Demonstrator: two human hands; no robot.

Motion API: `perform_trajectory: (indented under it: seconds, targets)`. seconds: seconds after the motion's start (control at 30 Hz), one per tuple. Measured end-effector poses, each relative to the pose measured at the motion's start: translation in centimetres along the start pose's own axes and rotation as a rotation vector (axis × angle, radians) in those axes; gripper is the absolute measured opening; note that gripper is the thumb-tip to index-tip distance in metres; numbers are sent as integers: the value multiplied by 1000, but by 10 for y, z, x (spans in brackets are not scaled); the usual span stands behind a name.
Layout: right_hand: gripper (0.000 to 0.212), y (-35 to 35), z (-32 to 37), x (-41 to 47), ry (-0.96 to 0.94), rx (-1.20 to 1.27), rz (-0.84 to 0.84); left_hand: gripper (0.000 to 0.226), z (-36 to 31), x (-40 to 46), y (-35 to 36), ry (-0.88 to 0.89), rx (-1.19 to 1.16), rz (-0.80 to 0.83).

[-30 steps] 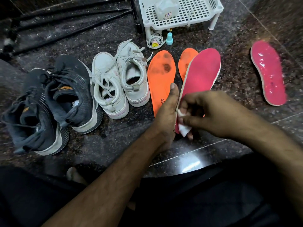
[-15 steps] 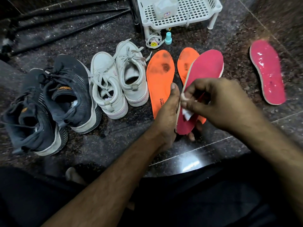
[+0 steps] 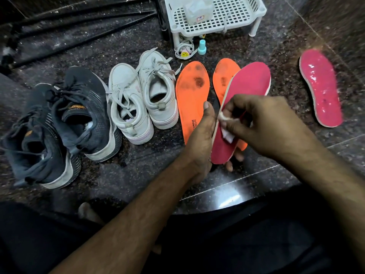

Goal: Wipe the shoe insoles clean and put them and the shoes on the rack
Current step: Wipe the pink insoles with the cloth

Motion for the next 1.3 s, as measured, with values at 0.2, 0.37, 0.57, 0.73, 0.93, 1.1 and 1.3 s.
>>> perform_trajectory:
  seconds: [0.2, 0.37, 0.57, 0.73, 0.93, 1.1, 1.3]
  targets:
    - [13, 33, 17, -12, -125, -74, 378, 75, -3, 2, -8, 30, -103, -81]
    - [9, -3, -5, 0, 13, 7, 47, 75, -1, 1, -2, 22, 43, 5]
    - [10, -20, -21, 3, 113, -18, -152, 78, 6, 0, 4, -3, 73, 66]
    - [9, 23, 13, -5, -74, -43, 254, 80, -2, 1, -6, 4, -52, -59]
    - [14, 29, 11, -8, -87, -103, 326, 72, -7, 1, -7, 44, -147, -80]
    - [15, -3, -14, 2, 48, -90, 16, 79, -3, 0, -3, 23, 35, -9]
    - [10, -12, -20, 3, 109, -95, -100, 76, 0, -1, 3, 15, 103, 38]
Point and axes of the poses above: each hand's wrist, its own x-axis towards the middle knuckle, its own y-axis out of the palm, z = x × y, the point moved 6 cm from there along x, towards the middle knuckle, and after that the axes turned 4 degrees about x, right-handed, at the moved point
